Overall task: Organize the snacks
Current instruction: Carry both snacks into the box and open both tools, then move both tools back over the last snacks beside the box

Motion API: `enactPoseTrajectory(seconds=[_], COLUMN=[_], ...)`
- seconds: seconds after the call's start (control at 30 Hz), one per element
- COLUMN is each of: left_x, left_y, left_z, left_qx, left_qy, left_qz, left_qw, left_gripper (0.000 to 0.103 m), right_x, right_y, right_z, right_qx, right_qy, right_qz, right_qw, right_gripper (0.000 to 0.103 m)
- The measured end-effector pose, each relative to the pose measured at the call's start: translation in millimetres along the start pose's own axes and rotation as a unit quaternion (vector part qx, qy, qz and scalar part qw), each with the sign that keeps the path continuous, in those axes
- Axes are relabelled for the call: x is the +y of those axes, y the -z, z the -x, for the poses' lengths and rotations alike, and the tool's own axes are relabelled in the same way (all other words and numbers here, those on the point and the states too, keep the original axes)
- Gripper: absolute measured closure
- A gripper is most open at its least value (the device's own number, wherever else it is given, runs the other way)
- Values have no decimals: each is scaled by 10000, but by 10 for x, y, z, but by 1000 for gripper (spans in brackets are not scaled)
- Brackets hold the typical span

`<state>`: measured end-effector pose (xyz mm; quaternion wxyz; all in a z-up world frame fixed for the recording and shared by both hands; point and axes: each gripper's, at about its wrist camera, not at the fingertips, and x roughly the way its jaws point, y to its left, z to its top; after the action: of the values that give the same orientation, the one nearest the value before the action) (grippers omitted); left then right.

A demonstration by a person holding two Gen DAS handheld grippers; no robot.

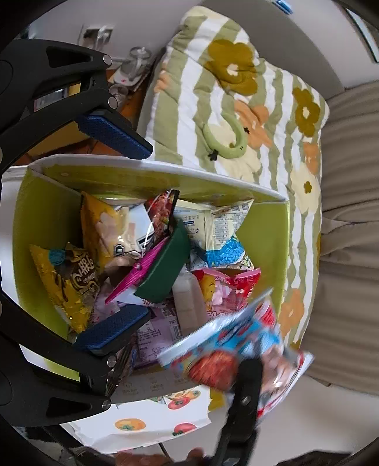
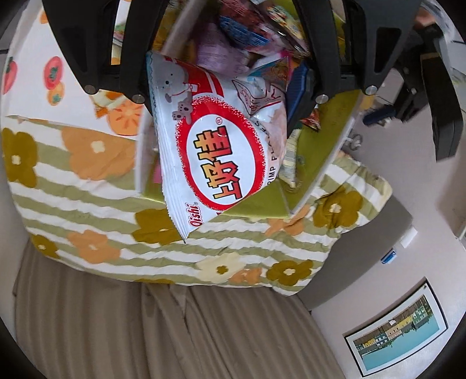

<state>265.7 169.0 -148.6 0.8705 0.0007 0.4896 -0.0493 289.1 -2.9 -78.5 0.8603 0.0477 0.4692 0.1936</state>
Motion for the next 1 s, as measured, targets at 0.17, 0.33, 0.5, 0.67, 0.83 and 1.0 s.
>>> enactPoseTrajectory(seconds=[0.17,0.33,0.5,0.67,0.83,1.0], left_x=[62,90,94,58,-33,-291], left_y=[26,66,110,52,-2,-49], left_z=[96,170,210,254,324,418], left_qx=[-81,-126,-149,-225,-332,-417], left_qy=[-6,11,57,180,399,478], left_qz=[160,161,251,223,201,-77], left_qw=[9998,9998,9996,9993,9985,9980], left_gripper=[3,3,3,3,3,3], right_x=[131,194,144,126,90,-35], right_y=[-128,-126,57,202,290,373], right_z=[-203,-227,8,187,532,858], right_qx=[89,-143,-407,-262,-577,-770], right_qy=[-176,-129,-115,83,347,698], right_qz=[94,141,168,278,313,118], right_qw=[9998,9997,9990,9992,9972,9945], right_gripper=[31,0,0,0,0,0])
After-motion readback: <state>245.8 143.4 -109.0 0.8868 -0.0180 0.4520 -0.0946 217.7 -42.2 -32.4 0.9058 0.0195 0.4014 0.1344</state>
